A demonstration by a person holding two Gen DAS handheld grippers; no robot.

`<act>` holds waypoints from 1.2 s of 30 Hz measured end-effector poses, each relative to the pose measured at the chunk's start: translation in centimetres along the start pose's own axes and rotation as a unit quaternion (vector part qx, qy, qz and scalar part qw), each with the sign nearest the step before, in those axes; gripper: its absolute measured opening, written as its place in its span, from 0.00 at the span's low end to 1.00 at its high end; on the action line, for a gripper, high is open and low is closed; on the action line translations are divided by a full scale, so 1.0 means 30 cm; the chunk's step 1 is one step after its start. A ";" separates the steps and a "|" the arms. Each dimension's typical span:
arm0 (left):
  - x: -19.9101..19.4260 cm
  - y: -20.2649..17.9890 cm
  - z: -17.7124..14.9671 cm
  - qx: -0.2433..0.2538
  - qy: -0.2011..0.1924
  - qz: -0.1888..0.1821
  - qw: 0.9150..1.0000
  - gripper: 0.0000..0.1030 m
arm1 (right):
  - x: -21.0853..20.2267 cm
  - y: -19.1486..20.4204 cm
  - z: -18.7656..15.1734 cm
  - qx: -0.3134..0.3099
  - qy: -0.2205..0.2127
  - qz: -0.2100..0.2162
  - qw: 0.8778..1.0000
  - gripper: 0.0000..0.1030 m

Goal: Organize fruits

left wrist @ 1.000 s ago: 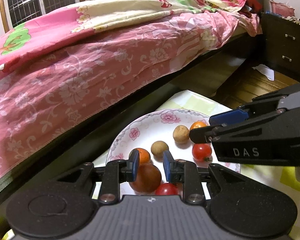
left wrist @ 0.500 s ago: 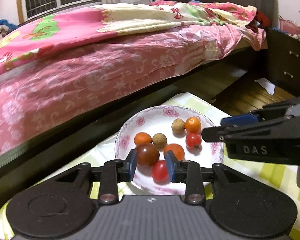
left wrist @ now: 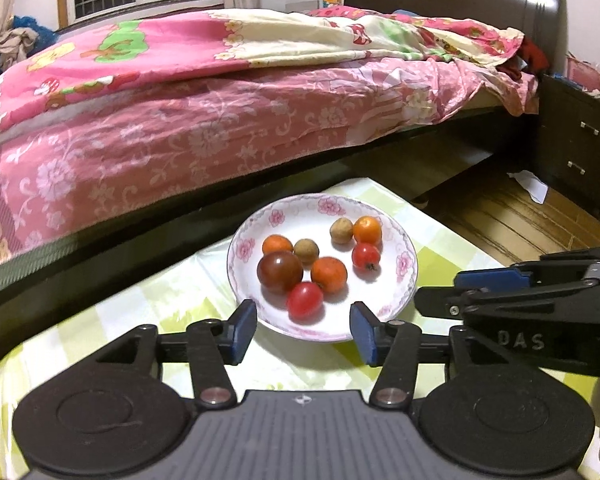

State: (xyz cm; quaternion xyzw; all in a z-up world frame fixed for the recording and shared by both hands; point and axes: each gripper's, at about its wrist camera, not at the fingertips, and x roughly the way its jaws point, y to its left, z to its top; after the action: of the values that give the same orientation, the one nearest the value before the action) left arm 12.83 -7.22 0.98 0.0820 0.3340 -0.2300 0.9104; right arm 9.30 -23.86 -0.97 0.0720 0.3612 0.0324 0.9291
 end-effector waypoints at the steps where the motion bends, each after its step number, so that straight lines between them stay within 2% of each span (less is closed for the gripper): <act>1: -0.004 0.000 -0.007 -0.003 0.001 0.002 1.000 0.60 | -0.007 -0.001 -0.005 0.004 0.000 0.000 1.000 0.33; 4: -0.017 0.001 -0.025 -0.014 0.003 0.008 1.000 0.66 | -0.027 -0.002 -0.022 0.012 0.002 0.000 1.000 0.33; 25: -0.128 -0.018 -0.132 -0.054 0.001 0.040 0.998 0.93 | -0.130 0.022 -0.122 0.030 0.010 -0.002 0.999 0.34; 36: -0.206 -0.049 -0.179 -0.060 -0.007 0.052 0.997 1.00 | -0.189 0.031 -0.172 0.039 0.015 -0.007 0.999 0.34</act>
State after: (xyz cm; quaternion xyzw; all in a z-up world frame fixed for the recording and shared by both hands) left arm 4.91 -4.64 0.88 0.0431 0.3358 -0.1622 0.9269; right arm 1.62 -23.00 -0.80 0.1049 0.3768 0.0125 0.9203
